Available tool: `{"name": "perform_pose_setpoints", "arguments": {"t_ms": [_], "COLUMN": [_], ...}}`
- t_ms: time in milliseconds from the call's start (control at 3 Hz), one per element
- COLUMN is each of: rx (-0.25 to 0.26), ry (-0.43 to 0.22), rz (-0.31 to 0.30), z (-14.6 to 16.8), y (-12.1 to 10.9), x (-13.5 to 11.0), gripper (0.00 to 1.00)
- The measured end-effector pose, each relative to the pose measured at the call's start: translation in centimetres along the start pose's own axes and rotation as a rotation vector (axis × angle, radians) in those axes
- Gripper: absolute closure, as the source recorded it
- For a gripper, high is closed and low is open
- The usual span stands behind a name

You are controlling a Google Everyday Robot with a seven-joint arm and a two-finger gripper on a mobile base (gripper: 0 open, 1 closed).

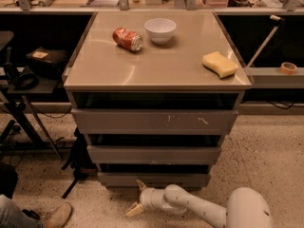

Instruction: Close bottom drawer

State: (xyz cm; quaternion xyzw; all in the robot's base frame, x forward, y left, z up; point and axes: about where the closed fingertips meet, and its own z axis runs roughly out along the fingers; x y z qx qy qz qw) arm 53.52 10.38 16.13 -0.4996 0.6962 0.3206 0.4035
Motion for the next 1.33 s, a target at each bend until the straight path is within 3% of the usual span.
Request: {"name": "perform_pose_setpoints", "arguments": {"t_ms": [667,1000,1333], "rx": [0.013,0.044,0.044], "ry": [-0.012,-0.059,-0.059], "rz": [0.011,0.010,0.010], "z": [0.2,0.1,0.1], "y": [-0.9,-3.6,-3.6], "x": [0.3,-0.4,-0.4], "gripper": [0.00,0.00,0.00]}}
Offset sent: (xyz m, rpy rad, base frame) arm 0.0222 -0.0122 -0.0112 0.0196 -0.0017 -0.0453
